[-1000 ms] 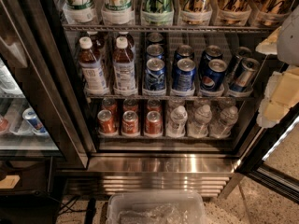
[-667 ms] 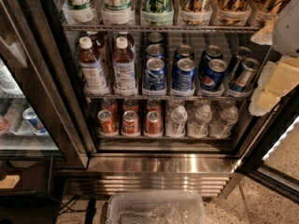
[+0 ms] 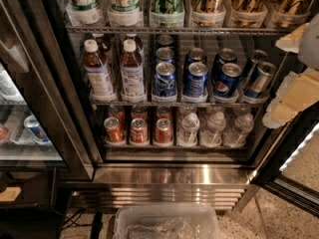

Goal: Pick orange can from top shelf of fridge

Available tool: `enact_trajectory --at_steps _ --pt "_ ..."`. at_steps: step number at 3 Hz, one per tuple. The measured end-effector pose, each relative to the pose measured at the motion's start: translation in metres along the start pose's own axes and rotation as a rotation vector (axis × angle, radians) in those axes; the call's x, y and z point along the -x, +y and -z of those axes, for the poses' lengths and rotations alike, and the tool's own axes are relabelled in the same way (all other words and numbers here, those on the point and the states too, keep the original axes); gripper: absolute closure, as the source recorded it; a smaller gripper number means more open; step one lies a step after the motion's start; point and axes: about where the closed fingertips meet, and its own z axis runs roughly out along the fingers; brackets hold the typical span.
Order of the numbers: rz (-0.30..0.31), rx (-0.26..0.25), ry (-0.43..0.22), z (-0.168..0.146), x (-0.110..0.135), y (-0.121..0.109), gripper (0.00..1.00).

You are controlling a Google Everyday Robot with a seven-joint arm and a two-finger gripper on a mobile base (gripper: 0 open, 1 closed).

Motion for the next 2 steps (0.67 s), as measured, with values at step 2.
enact_trajectory --at_steps 2 --pt "-0.175 -0.185 -0.284 0.007 0.007 -0.034 0.0"
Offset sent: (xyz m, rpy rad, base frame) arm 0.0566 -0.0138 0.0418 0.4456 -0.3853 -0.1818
